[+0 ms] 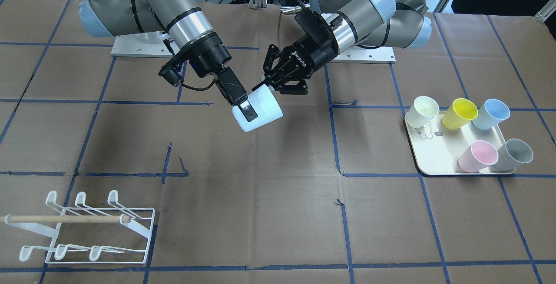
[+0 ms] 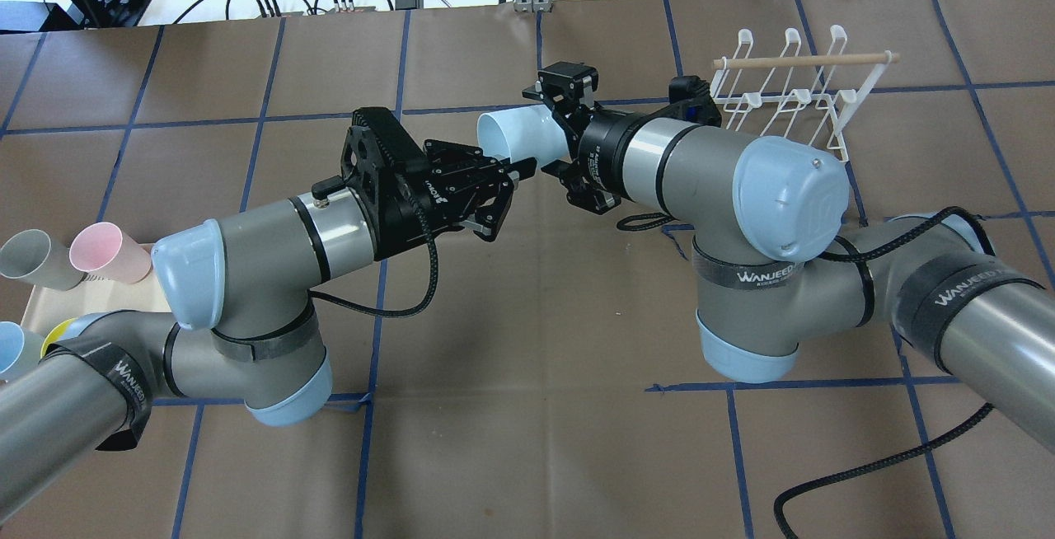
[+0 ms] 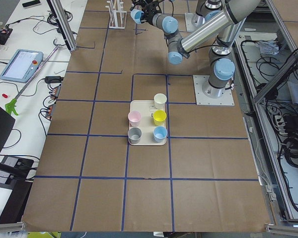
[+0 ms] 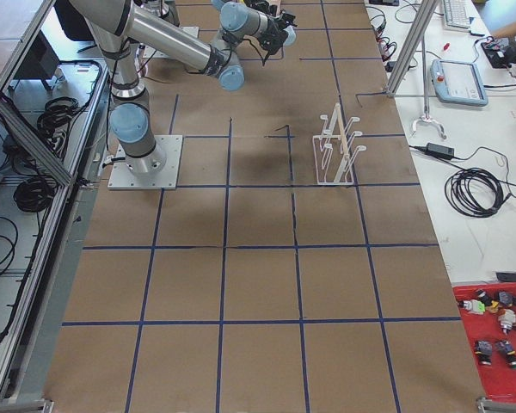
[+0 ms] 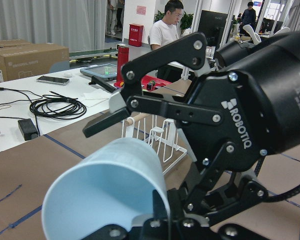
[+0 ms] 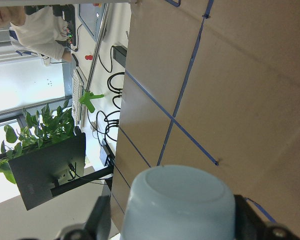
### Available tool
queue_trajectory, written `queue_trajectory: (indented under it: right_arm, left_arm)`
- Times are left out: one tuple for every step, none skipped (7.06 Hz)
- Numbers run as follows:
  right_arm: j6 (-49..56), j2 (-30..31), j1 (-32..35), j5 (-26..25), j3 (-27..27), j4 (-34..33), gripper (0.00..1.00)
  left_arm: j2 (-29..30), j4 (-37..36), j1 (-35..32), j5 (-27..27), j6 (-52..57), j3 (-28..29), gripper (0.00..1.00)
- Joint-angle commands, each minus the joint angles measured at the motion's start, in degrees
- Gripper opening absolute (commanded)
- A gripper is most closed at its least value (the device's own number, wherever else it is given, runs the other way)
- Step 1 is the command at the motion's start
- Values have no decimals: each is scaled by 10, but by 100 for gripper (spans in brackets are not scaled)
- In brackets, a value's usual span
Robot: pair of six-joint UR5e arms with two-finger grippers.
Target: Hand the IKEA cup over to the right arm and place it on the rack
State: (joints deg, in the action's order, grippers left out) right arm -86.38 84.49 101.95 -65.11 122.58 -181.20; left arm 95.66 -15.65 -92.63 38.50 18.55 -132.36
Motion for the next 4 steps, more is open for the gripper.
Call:
queue_trajectory:
  right_arm:
    - [9,0,0,3,-1,0,53]
    - [9,0,0,3,-2,0,49]
    - [9,0,0,3,-2,0,45]
    - [9,0,0,3,-2,0,41]
  left_arm:
    - [1,0,0,0,0,0,3]
    - [1,0,0,0,0,1,3]
    - [1,1,0,0,1,3,17]
    - [2,1,0,1,-3,4,39]
